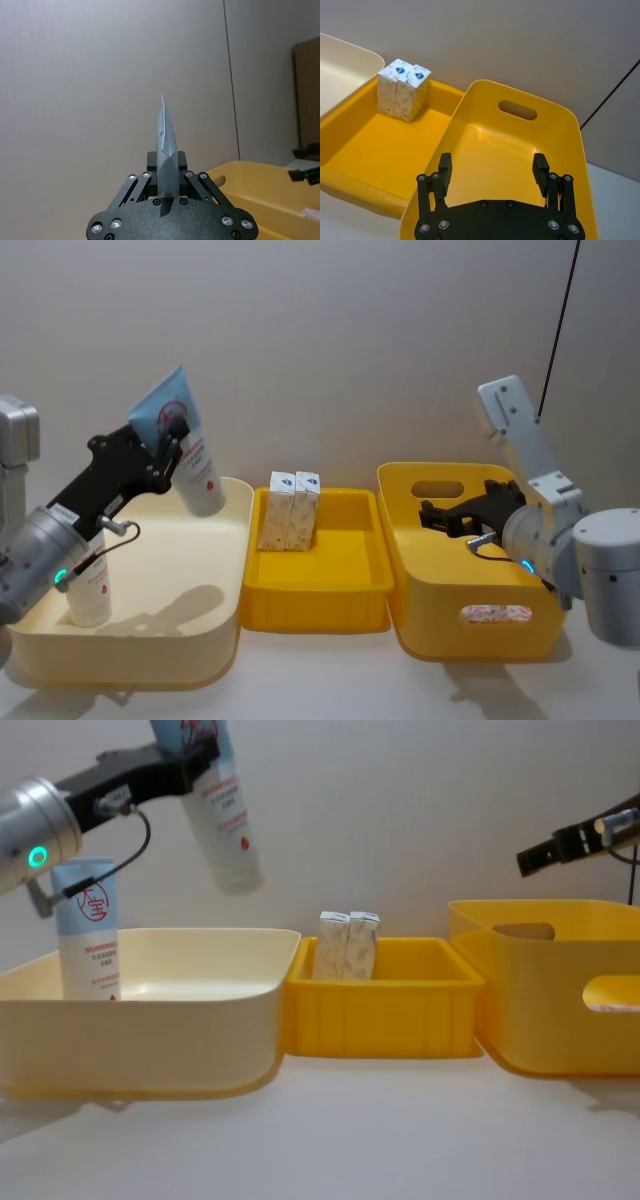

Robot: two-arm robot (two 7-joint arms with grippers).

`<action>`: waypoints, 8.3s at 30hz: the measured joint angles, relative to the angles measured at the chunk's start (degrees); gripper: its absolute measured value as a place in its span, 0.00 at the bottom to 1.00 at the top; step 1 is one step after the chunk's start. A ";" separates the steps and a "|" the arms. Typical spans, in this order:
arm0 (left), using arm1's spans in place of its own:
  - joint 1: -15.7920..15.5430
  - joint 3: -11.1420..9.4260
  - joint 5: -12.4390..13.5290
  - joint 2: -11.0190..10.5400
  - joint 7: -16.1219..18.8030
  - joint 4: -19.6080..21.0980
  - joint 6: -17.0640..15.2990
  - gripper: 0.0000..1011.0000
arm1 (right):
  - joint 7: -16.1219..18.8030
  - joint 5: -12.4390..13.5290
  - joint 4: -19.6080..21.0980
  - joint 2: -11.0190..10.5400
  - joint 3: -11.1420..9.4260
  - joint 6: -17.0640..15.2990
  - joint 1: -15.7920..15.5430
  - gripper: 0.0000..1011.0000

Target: Bimanual collaborative sorting of washing and personal care products

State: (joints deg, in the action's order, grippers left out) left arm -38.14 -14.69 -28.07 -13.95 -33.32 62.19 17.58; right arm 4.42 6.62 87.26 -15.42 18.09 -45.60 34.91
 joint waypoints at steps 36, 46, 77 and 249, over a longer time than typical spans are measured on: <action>0.46 -0.74 -7.25 1.73 -4.84 5.10 -0.37 0.20 | 14.27 -3.71 -1.33 -4.91 9.15 16.20 3.22 0.99; 1.21 -1.60 -7.75 1.48 -5.17 6.26 -0.68 0.20 | 19.24 -5.66 -4.31 -5.36 12.78 21.43 6.23 0.99; 2.51 -3.15 -9.27 0.98 -4.83 7.71 -0.39 0.20 | 29.68 -7.05 -10.61 -2.63 18.92 30.00 14.57 0.99; 3.76 -4.07 -9.33 -0.06 -2.96 10.30 -1.22 0.99 | 40.93 -18.51 -76.35 8.32 14.09 19.95 44.78 0.98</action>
State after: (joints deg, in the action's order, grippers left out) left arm -34.38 -18.76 -37.40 -14.02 -36.28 72.49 16.36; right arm 45.34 -11.88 10.91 -7.10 32.19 -25.65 79.68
